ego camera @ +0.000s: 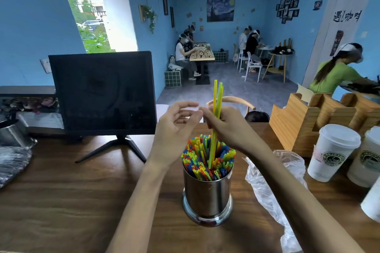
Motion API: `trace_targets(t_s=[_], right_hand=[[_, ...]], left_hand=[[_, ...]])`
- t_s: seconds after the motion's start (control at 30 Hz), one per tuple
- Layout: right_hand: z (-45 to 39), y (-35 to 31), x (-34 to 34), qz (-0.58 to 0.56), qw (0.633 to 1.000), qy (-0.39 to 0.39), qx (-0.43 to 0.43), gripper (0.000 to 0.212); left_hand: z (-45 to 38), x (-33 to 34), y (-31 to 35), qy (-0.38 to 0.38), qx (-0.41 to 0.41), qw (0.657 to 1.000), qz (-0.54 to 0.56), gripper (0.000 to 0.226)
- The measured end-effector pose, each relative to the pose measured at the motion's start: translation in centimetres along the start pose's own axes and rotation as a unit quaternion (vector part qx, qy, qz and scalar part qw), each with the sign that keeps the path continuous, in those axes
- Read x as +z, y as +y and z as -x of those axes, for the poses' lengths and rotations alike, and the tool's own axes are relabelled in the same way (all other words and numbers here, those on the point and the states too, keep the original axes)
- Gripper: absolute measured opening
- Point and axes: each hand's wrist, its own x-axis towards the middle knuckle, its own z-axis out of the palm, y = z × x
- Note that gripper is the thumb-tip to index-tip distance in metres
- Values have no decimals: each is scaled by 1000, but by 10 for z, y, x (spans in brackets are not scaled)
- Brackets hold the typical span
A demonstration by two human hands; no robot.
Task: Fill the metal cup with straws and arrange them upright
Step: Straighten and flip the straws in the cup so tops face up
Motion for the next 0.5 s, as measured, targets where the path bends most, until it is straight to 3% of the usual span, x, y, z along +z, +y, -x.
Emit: trace_targets(t_s=[0.2, 0.37, 0.43, 0.5], right_hand=[[11, 6, 5, 36, 998, -23, -41, 56], [2, -1, -15, -78, 990, 108, -48, 54], [-2, 2, -19, -72, 984, 150, -71, 51], [-2, 7, -13, -24, 987, 137, -80, 48]], left_hand=[[-6, 8, 7, -63, 32, 997, 32, 45], [-8, 9, 0, -22, 39, 998, 34, 42], [-8, 7, -5, -10, 29, 999, 31, 38], [-8, 7, -9, -10, 21, 999, 33, 35]])
